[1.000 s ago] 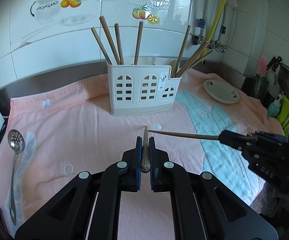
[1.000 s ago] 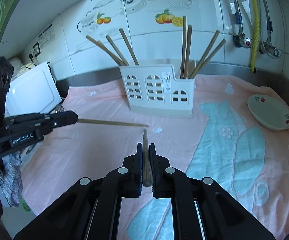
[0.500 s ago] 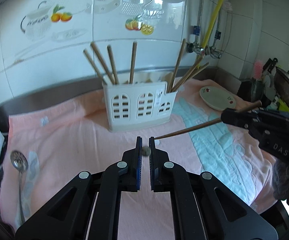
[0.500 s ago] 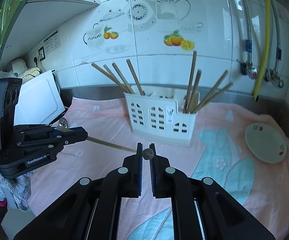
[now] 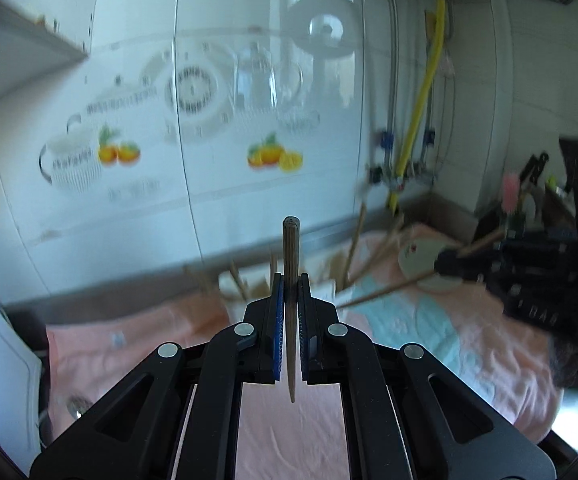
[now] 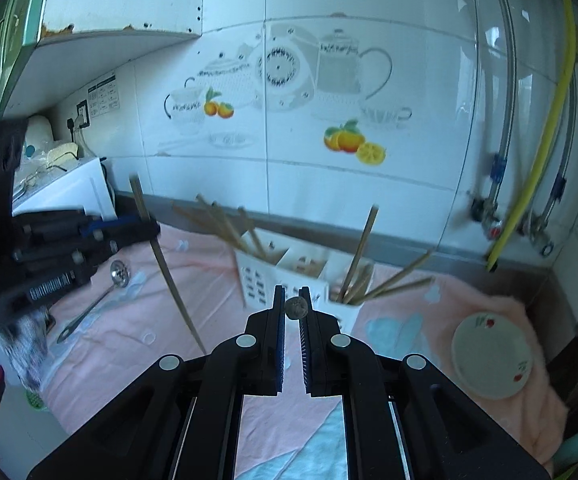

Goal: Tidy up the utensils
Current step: 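Raise both held chopsticks over the white holder and lower them in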

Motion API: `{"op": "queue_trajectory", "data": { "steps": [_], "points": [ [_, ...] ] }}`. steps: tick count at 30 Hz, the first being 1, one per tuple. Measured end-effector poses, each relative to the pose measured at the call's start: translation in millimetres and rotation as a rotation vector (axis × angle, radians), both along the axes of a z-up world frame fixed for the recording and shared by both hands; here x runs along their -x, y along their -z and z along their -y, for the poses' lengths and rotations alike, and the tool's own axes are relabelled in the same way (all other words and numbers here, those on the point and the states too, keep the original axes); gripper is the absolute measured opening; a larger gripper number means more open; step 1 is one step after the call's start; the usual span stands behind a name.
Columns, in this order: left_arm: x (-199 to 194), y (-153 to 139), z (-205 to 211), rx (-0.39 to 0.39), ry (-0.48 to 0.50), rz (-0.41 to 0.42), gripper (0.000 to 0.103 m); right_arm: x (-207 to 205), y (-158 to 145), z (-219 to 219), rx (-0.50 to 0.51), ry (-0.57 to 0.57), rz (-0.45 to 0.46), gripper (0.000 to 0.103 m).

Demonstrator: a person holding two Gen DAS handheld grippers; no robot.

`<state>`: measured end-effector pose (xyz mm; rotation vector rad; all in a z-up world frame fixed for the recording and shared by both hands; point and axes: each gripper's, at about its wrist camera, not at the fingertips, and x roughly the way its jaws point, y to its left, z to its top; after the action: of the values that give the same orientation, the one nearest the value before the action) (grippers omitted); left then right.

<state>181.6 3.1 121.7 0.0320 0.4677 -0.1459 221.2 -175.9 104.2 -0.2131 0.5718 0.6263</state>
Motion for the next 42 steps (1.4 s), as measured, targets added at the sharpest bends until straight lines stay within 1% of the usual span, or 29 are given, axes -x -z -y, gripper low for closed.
{"op": "queue_trajectory", "data": {
  "steps": [4, 8, 11, 15, 19, 21, 24, 30, 33, 39, 42],
  "points": [
    [-13.5, -28.9, -2.7, 0.004, -0.023, 0.057, 0.005, -13.3, -15.2, -0.3, -0.003, 0.008, 0.010, 0.007],
    [-29.4, -53.2, -1.8, -0.017, -0.052, 0.127, 0.005, -24.0, -23.5, -3.3, 0.012, 0.011, 0.025, 0.007],
    [-44.6, -63.1, -5.1, -0.006, -0.066, 0.151, 0.005, -32.1, -26.0, -4.0, 0.015, 0.014, 0.030, 0.007],
    [-61.1, -65.9, -9.4, 0.021, -0.081, 0.163, 0.005, -40.8, -28.4, -4.1, 0.017, 0.017, 0.034, 0.007],
    [-79.2, -51.0, -14.0, 0.028, -0.100, 0.129, 0.005, -48.0, -36.2, -5.7, 0.001, 0.015, 0.052, 0.007],
    [-86.4, -40.3, -17.7, 0.047, -0.098, 0.105, 0.005, -52.6, -40.6, -7.4, -0.019, 0.014, 0.061, 0.007],
    [-94.0, -27.4, -20.0, 0.043, -0.111, 0.077, 0.005, -59.8, -48.3, -11.0, -0.048, 0.022, 0.084, 0.007],
    [-103.1, -5.8, -30.3, 0.072, -0.121, 0.031, 0.005, -79.5, -58.9, -19.3, -0.099, 0.061, 0.120, 0.007],
    [-107.8, 3.2, -35.5, 0.088, -0.117, 0.004, 0.006, -91.7, -56.5, -23.8, -0.114, 0.085, 0.126, 0.007],
    [-109.2, 11.2, -39.9, 0.102, -0.114, -0.017, 0.006, -110.3, -37.7, -30.0, -0.138, 0.130, 0.142, 0.007],
    [-109.4, 15.2, -41.5, 0.106, -0.113, -0.028, 0.006, -118.4, -26.9, -30.6, -0.153, 0.136, 0.119, 0.007]
  ]
}}
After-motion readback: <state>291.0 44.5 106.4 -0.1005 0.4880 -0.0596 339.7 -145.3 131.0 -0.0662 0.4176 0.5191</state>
